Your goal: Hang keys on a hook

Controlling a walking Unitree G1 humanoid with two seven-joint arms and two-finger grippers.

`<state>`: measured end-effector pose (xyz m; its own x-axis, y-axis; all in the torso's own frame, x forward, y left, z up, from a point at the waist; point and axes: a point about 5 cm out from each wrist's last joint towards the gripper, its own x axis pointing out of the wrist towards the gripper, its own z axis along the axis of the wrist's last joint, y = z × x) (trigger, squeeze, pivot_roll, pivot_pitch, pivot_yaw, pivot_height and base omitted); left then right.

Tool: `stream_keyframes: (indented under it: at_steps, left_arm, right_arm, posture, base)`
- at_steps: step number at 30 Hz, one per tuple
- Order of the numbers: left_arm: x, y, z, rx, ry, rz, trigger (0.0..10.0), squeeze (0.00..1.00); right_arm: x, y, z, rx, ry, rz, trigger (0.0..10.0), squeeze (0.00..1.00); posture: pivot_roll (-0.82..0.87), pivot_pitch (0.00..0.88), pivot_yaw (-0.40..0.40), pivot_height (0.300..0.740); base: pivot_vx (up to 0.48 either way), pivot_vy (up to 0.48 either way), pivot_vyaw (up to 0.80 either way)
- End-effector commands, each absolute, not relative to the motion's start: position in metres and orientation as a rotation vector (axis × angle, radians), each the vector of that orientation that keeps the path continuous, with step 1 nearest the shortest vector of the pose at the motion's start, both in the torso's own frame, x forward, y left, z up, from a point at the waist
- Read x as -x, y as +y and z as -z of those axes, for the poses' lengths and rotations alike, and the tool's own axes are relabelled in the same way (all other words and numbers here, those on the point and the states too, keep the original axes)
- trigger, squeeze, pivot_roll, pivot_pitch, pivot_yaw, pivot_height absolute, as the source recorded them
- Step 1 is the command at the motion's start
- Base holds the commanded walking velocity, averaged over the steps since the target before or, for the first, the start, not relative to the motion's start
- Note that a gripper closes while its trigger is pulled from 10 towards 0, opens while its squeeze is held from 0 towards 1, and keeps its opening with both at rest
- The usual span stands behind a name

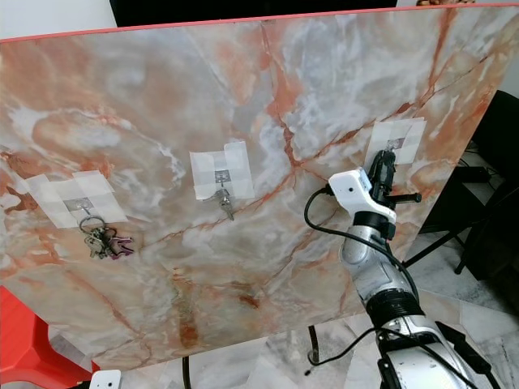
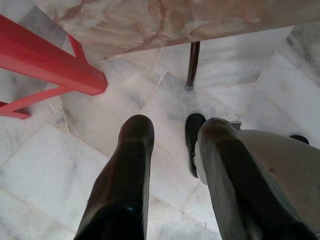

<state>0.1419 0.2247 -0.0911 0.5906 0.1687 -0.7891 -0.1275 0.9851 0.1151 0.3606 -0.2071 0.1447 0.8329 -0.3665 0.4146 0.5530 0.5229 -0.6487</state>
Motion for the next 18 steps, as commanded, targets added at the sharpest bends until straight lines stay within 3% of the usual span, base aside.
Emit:
stream_keyframes:
  at_steps: [1, 18]
  left_arm:
    - [-0.1402, 0.2245, 0.0916, -0.056, 0.923, -0.174, 10.0, 0.00]
    - [-0.1423, 0.2236, 0.0911, -0.059, 0.920, -0.170, 10.0, 0.00]
  right_arm:
    - [-0.3636, -0.2099, -0.1509, 0.859, -0.244, 0.573, 10.0, 0.00]
    - [-0.3617, -0.2131, -0.1504, 0.862, -0.237, 0.627, 10.0, 0.00]
  posture:
    - [0.03, 0.000, -0.002, 0.740]
    - [0.03, 0.000, 0.001, 0.740]
  base:
    - [0.000, 0.000, 0.00]
    - [0.000, 0.000, 0.00]
